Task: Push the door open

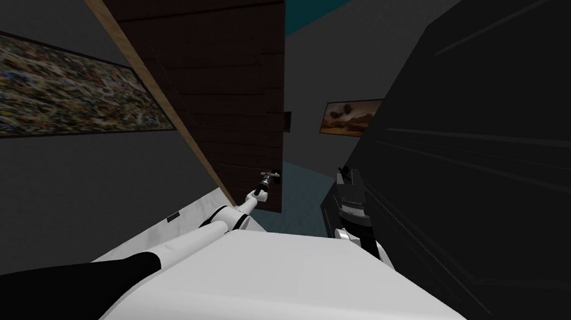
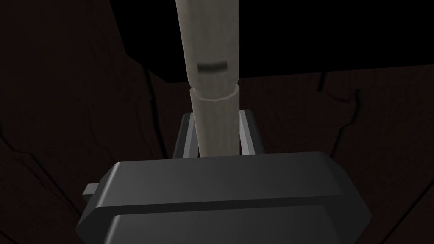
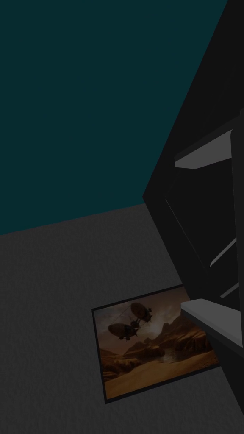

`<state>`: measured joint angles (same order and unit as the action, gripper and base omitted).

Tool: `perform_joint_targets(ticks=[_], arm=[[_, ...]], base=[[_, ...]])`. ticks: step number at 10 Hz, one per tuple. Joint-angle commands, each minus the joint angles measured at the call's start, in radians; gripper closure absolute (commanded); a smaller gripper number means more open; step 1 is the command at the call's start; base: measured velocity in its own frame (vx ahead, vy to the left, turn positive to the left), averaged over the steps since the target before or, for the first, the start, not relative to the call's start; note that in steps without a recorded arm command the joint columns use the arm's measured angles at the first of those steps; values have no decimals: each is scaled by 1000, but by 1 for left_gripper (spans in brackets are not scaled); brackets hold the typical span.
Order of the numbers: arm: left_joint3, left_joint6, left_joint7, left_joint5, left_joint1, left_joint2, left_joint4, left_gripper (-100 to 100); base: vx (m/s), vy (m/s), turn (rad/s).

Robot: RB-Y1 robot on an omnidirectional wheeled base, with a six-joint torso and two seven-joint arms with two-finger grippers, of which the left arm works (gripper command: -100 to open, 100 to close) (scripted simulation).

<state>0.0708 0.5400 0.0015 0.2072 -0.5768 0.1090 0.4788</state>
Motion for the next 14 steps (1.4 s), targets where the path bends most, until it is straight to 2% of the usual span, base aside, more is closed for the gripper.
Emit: perform_joint_targets(ticks=[1,2,4,5,8,9,10,12,14], arm=[[-13,-13,-4,4,10,17,28,100],[-30,-14,-11,10,11,24,26,100],[-35,-14,-12,12,11,26,26,100],[-49,-14,-17,17,12,31,24,100],[-65,-15,-23,23,12,37,22,100],[-62,-15,-22,22,16,35,19,100],[-80,-12,-41,29,13,35,18,100],[-94,-8,-58,35,10,32,15,100],[-94,-8,-58,35,10,32,15,100]], base=[[85,-103,46],[141,-118,48],[109,-148,69],[117,-103,56],[134,-126,54],[63,-52,42],[111,-34,90],[168,-39,60],[82,-20,11]])
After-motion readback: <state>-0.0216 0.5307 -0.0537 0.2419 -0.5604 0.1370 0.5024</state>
